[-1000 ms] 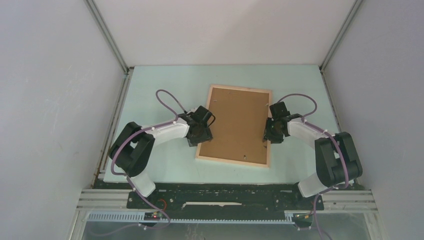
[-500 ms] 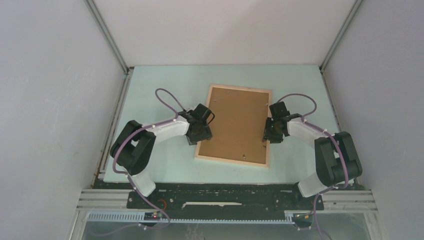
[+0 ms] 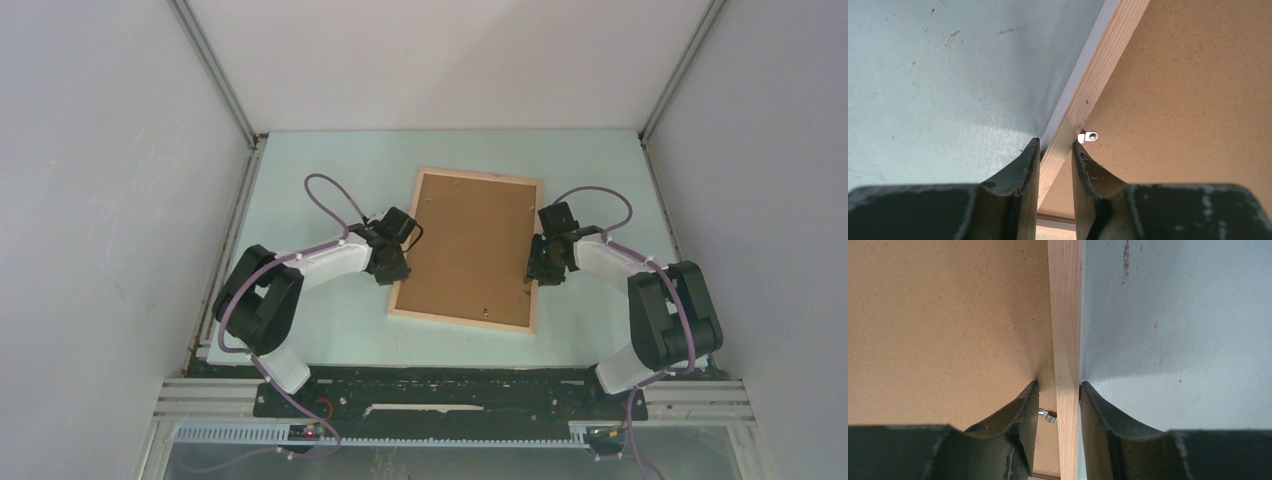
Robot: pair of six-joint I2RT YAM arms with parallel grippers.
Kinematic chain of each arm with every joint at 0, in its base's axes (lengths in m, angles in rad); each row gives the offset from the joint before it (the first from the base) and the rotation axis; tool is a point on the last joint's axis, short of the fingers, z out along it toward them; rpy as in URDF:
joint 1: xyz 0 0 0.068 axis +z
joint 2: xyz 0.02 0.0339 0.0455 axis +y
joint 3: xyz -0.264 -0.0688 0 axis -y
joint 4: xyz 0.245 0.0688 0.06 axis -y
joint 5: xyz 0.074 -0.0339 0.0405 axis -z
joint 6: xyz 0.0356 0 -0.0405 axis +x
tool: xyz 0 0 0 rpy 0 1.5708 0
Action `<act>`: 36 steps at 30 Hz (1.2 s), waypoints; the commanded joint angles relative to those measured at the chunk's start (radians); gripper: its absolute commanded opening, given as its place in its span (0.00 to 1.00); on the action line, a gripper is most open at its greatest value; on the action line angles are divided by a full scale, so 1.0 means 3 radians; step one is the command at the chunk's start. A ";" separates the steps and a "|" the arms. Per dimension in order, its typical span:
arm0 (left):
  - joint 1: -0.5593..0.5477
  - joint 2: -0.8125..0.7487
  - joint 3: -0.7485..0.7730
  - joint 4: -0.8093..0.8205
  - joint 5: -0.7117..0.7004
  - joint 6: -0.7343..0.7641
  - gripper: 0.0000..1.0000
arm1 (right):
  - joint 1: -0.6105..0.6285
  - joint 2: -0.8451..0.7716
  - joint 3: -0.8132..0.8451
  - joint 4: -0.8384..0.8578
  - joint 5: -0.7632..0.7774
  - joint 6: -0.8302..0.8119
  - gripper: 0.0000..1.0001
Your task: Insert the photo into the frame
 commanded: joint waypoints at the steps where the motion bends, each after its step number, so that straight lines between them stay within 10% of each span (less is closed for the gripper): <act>1: 0.0127 -0.0102 -0.0184 0.0028 -0.0180 0.0153 0.24 | 0.0036 0.0139 0.0037 0.0076 -0.0031 -0.0062 0.41; 23: 0.0477 -0.0875 -0.0900 0.0971 0.0498 0.0010 0.22 | 0.0081 0.0132 0.0117 -0.0053 0.0077 -0.0125 0.33; 36: 0.0477 -0.1405 -0.0760 0.0957 0.0263 0.0652 0.87 | 0.0095 0.0081 0.0134 -0.0113 0.0013 -0.0189 0.12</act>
